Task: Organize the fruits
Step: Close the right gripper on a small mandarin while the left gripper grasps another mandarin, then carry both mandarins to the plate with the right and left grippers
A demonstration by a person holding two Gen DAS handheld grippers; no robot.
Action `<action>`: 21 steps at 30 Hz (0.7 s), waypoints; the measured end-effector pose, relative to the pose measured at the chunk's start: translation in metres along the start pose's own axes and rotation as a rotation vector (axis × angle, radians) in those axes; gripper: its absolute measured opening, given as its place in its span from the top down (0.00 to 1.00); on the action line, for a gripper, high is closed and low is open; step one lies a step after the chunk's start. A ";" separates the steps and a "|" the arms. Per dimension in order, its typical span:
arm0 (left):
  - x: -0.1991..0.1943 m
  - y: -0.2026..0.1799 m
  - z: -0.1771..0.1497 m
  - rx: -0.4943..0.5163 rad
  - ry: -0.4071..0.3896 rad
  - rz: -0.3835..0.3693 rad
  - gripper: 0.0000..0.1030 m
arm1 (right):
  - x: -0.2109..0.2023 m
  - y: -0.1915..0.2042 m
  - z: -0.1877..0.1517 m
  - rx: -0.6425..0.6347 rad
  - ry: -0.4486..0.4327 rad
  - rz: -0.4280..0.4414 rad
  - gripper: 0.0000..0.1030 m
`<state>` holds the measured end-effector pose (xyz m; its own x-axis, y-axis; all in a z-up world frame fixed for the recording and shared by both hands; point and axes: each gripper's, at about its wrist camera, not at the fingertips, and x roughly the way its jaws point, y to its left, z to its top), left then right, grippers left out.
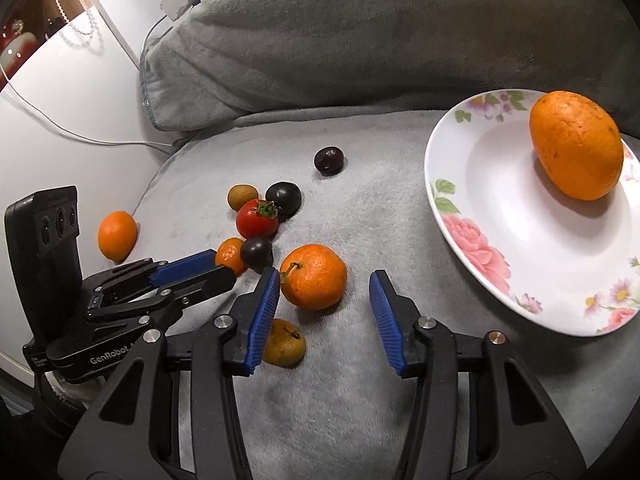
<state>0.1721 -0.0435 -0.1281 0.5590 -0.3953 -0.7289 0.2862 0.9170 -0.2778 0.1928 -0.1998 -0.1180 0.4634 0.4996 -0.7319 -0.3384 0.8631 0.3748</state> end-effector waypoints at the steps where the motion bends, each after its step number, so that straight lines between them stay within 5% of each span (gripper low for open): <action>1: 0.001 0.001 0.000 -0.006 0.003 -0.003 0.75 | 0.001 0.000 0.000 -0.001 0.003 0.003 0.53; 9: 0.004 0.006 0.003 -0.029 0.010 -0.012 0.80 | 0.008 0.003 0.004 -0.005 0.021 0.036 0.63; 21: -0.003 0.008 0.002 -0.043 -0.009 -0.019 0.81 | 0.002 0.003 0.003 0.010 -0.003 0.041 0.65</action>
<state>0.1743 -0.0349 -0.1271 0.5611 -0.4131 -0.7173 0.2631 0.9106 -0.3186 0.1952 -0.1956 -0.1164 0.4516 0.5347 -0.7142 -0.3489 0.8426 0.4103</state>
